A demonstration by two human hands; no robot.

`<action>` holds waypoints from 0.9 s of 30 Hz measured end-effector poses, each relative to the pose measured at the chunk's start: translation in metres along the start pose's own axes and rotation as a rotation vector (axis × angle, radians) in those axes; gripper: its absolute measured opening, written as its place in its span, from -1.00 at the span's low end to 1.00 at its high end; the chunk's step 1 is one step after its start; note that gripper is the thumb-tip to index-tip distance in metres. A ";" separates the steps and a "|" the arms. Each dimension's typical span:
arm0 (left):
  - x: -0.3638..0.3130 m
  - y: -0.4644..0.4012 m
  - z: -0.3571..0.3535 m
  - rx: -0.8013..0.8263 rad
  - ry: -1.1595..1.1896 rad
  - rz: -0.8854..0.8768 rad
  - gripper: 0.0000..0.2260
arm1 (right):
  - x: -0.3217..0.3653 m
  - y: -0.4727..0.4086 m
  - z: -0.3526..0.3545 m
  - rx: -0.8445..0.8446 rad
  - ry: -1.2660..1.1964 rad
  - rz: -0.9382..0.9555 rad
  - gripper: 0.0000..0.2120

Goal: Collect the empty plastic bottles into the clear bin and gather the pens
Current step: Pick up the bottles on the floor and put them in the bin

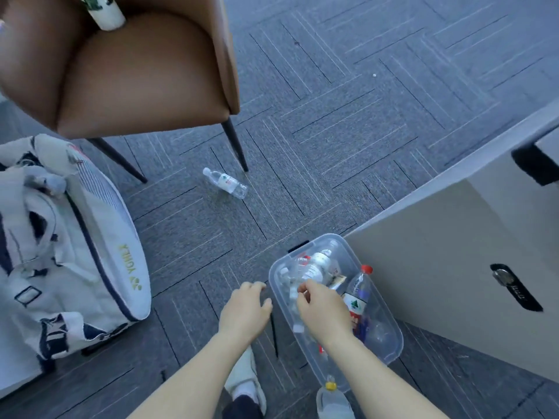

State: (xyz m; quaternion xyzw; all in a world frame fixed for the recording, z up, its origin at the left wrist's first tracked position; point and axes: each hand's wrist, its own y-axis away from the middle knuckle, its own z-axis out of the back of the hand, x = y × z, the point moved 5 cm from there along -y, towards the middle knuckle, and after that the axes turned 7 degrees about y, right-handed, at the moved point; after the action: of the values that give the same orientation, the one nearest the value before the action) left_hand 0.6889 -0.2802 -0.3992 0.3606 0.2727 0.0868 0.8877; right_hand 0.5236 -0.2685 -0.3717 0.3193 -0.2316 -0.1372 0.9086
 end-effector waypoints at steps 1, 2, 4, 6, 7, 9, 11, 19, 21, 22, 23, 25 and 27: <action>0.006 -0.006 0.020 -0.044 -0.019 -0.004 -0.65 | 0.020 -0.011 -0.001 0.001 0.040 0.044 -0.80; 0.014 -0.014 0.038 -0.087 -0.029 0.000 -0.65 | 0.041 -0.024 -0.002 -0.002 0.073 0.094 -0.80; 0.036 -0.036 0.070 -0.172 -0.038 0.012 -0.66 | 0.079 -0.057 -0.010 -0.021 0.123 0.188 -0.77; 0.062 -0.066 0.091 -0.233 -0.067 0.011 -0.65 | 0.112 -0.101 -0.026 -0.060 0.188 0.274 -0.75; 0.077 -0.082 0.097 -0.255 -0.089 0.007 -0.65 | 0.126 -0.126 -0.038 -0.073 0.226 0.310 -0.75; 0.109 -0.118 0.104 -0.293 -0.131 -0.003 -0.64 | 0.149 -0.180 -0.066 -0.092 0.303 0.372 -0.75; 0.141 -0.158 0.103 -0.333 -0.149 0.000 -0.63 | 0.166 -0.237 -0.096 -0.122 0.377 0.414 -0.73; 0.236 -0.296 0.039 -0.421 -0.085 -0.016 -0.65 | 0.176 -0.446 -0.174 -0.252 0.575 0.348 -0.37; 0.248 -0.318 0.018 -0.407 -0.087 -0.020 -0.66 | 0.173 -0.478 -0.186 -0.285 0.603 0.332 -0.27; 0.254 -0.327 0.009 -0.405 -0.091 -0.018 -0.67 | 0.172 -0.491 -0.192 -0.303 0.611 0.329 -0.24; 0.260 -0.336 0.002 -0.410 -0.093 -0.019 -0.67 | 0.172 -0.506 -0.200 -0.314 0.607 0.325 -0.21; 0.264 -0.346 -0.003 -0.410 -0.078 -0.026 -0.68 | 0.173 -0.525 -0.205 -0.325 0.592 0.307 -0.14; 0.268 -0.353 -0.005 -0.433 -0.062 -0.040 -0.69 | 0.174 -0.540 -0.212 -0.340 0.556 0.295 -0.13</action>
State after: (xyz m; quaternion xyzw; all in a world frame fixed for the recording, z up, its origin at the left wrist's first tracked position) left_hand 0.8948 -0.4394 -0.7581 0.1586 0.2273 0.1143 0.9540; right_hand 0.7250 -0.6379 -0.8073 0.1518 0.0068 0.0512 0.9871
